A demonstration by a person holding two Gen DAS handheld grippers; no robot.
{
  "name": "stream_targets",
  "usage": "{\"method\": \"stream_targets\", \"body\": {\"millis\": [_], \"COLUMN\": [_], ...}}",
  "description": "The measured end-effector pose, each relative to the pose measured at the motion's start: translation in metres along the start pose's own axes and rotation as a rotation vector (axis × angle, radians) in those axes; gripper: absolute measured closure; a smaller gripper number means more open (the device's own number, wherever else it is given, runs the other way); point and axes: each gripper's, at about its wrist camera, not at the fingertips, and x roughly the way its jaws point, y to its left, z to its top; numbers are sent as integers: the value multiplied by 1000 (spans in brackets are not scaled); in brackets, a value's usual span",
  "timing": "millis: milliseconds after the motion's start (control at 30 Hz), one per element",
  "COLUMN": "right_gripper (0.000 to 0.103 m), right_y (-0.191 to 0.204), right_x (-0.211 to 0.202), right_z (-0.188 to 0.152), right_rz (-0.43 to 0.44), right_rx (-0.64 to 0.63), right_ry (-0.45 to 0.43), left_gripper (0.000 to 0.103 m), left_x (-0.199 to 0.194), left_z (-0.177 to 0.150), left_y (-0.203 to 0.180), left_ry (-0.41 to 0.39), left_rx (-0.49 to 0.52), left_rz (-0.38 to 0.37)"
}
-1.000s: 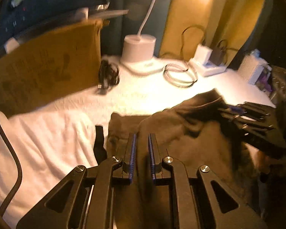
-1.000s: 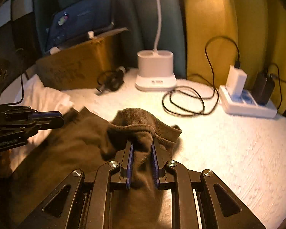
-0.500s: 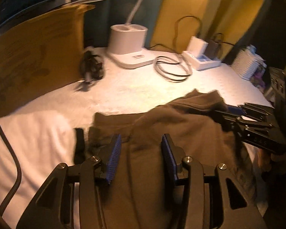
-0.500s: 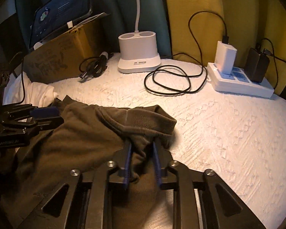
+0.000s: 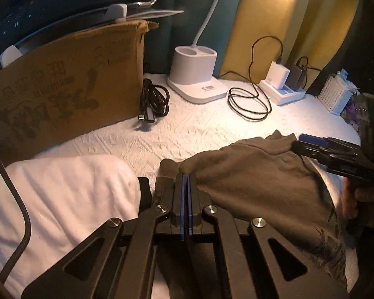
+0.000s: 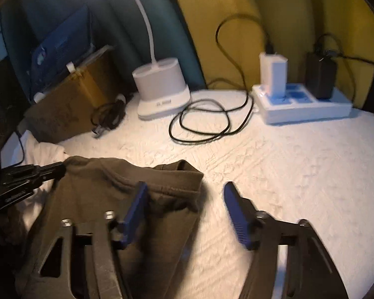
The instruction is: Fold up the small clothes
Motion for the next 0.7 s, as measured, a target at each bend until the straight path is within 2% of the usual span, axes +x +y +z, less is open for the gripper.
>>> {"method": "stream_targets", "body": {"millis": [133, 300, 633, 700], "right_gripper": [48, 48, 47, 47], "right_y": [4, 4, 22, 27], "right_x": [14, 2, -31, -36], "right_z": [5, 5, -12, -17], "right_rz": [-31, -68, -94, -100], "right_rx": [-24, -29, -74, -84], "right_ry": [13, -2, -4, 1], "left_gripper": [102, 101, 101, 96], "left_x": [6, -3, -49, -56], "left_z": [-2, -2, -23, -33], "left_y": [4, 3, -7, -12], "left_ry": [25, 57, 22, 21], "left_rx": [-16, -37, -53, -58], "left_rz": [-2, -10, -12, -21]}}
